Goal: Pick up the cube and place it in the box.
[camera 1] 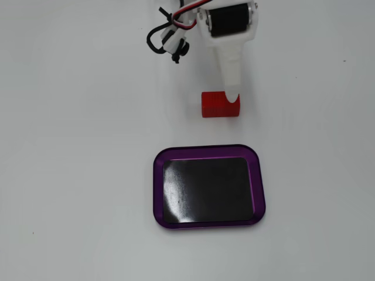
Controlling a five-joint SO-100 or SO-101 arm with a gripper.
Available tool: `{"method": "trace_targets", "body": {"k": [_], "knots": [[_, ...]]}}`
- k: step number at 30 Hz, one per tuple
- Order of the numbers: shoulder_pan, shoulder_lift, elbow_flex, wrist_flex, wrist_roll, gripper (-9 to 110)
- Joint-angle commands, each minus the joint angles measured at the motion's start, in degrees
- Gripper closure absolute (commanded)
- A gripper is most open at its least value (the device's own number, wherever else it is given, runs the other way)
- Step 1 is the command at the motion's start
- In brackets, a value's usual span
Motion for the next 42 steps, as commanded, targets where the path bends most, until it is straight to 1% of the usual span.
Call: {"method": "trace_targets", "body": {"k": [1, 13, 23, 28, 34, 36, 42], "knots": [[-1.76, 0.26, 0.44, -2.02, 0.35, 79], [-1.41, 0.09, 11.69, -14.85, 0.35, 79], [-1.32, -0.44, 14.24, -19.16, 0.18, 79], [-1.32, -6.06, 14.68, -22.15, 0.35, 79], [2.02, -12.13, 14.59, -25.58, -0.18, 80], [2.64, -12.92, 14.59, -25.75, -0.35, 83], [2.46, -13.18, 14.5, -25.75, -0.44, 100]]}}
